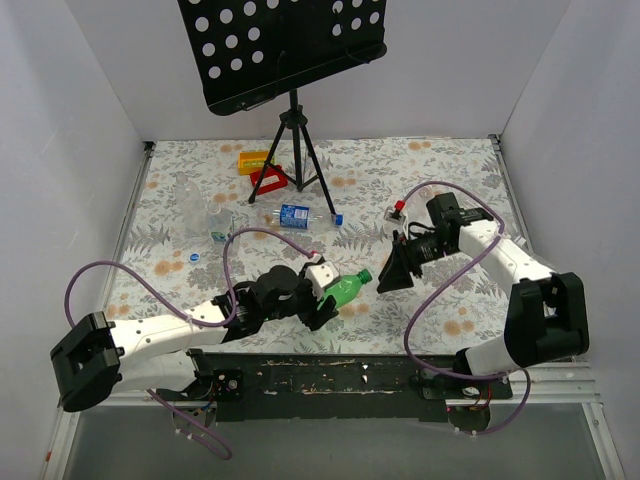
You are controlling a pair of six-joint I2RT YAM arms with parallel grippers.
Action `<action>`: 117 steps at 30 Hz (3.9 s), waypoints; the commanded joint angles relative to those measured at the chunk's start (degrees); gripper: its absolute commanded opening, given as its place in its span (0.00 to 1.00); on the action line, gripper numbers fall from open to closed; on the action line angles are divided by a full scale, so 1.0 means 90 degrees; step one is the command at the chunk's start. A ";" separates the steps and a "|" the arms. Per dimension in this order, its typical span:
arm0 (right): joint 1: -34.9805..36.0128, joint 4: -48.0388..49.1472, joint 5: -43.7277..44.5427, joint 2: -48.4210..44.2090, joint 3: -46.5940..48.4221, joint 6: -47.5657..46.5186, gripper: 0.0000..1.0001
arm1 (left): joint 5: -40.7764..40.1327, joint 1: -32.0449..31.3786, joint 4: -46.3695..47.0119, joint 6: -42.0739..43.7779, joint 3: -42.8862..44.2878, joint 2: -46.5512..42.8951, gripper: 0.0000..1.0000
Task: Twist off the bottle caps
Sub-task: Unscrew the bottle cap from the plastic bottle.
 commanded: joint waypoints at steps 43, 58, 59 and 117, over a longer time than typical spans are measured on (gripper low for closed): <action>0.2068 0.1843 0.1287 -0.1982 -0.0547 -0.1695 0.01 | 0.5202 0.2046 0.2107 -0.1484 -0.0413 -0.0123 0.04; 0.1727 0.1952 0.0840 -0.1738 -0.0118 0.0187 0.78 | 0.3935 0.1949 0.0565 0.0000 0.0027 -0.0005 0.05; 0.1658 0.1981 0.0732 -0.1738 -0.0079 0.0334 0.82 | 0.3779 0.1900 0.0478 0.0058 0.0037 -0.0034 0.05; 0.0437 0.3294 -0.1426 -0.1601 -0.1008 0.3382 0.06 | 0.2057 0.0717 0.0750 0.0002 -0.0393 -0.0445 0.02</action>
